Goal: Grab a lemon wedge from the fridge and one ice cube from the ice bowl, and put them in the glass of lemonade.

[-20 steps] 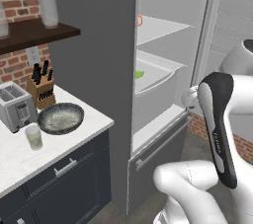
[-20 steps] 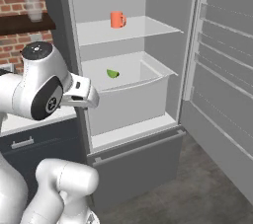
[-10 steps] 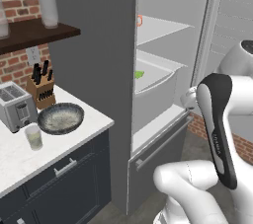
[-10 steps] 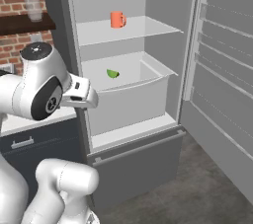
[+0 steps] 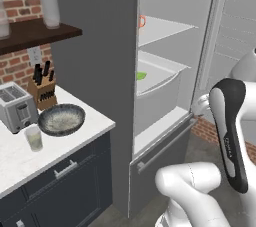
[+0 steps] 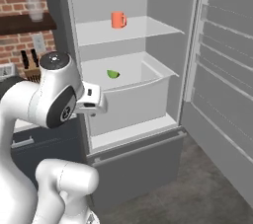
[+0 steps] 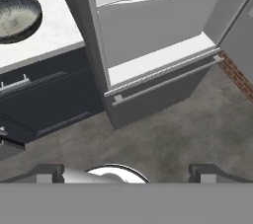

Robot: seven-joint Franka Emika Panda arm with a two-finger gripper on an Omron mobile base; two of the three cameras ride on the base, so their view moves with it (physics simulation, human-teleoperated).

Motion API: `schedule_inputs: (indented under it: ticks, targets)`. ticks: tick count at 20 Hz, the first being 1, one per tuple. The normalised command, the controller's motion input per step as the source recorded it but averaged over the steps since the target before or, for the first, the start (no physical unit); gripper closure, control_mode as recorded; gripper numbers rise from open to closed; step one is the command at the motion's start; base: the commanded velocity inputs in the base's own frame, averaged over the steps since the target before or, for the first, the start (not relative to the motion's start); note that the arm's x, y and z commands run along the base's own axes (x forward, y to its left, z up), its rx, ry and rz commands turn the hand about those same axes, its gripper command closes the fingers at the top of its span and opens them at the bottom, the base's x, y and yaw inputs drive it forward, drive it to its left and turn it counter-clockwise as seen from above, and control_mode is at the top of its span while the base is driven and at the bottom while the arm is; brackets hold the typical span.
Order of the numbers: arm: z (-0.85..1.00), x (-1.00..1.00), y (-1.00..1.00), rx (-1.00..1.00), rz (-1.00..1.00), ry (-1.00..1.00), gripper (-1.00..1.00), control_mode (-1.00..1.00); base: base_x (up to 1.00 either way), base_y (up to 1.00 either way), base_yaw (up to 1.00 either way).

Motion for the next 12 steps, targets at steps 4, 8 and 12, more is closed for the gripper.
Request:
schedule_inputs:
  ticks: [4, 8, 12]
  targets:
    - [0.00, 0.00, 0.00, 0.00, 0.00, 0.00, -1.00, 1.00, 0.02, -0.67, 0.28]
    - [0.00, 0.00, 0.00, 0.00, 0.00, 0.00, -1.00, 1.00, 0.09, -0.70, 0.32]
    - [0.00, 0.00, 0.00, 0.00, 0.00, 0.00, -1.00, 1.00, 0.35, -0.82, 0.39]
